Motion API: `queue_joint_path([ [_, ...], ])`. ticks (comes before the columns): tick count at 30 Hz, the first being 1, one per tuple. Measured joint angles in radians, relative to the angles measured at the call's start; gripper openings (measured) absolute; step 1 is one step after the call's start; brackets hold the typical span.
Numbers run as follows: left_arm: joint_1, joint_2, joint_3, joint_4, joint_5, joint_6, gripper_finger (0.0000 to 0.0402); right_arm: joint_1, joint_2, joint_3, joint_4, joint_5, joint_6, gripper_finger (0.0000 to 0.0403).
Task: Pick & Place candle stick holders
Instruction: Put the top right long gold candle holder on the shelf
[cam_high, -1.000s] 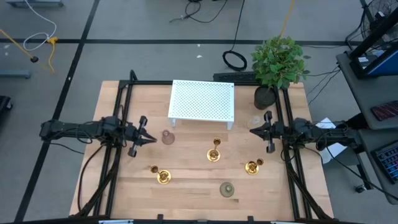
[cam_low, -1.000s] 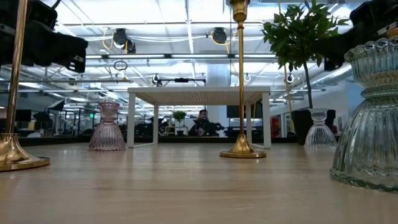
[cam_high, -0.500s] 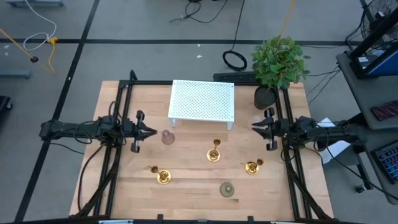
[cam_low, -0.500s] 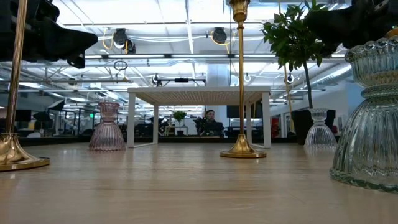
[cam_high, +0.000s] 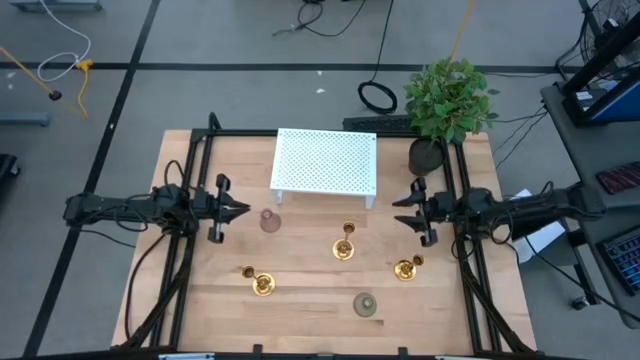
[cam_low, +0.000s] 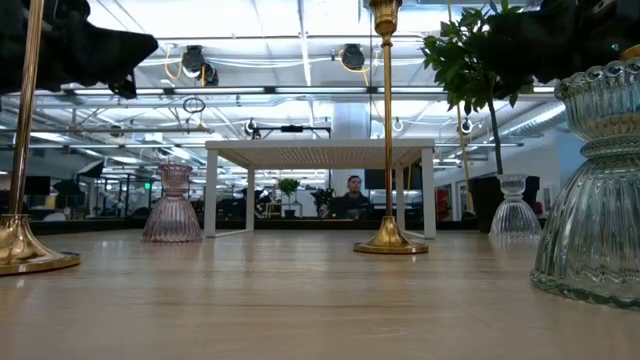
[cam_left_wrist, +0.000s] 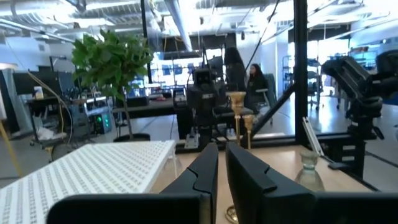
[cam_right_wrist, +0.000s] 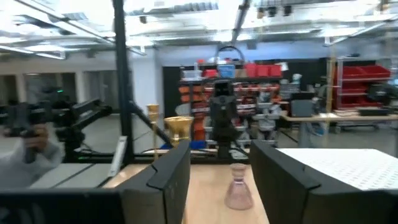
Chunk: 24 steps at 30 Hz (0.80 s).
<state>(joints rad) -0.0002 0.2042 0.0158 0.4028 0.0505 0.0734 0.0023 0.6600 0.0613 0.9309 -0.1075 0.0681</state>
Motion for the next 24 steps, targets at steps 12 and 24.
queue_joint_path([
  [12, 0.000, 0.077, 0.059, 0.083, -0.001, 0.000, 0.0158, 0.033, 0.306, 0.138, 0.032, 0.002, 0.000, 0.0172],
  [24, 0.000, 0.260, 0.144, 0.127, -0.035, 0.000, 0.0182, 0.035, 0.615, 0.305, 0.036, -0.002, 0.049, 0.0172],
])
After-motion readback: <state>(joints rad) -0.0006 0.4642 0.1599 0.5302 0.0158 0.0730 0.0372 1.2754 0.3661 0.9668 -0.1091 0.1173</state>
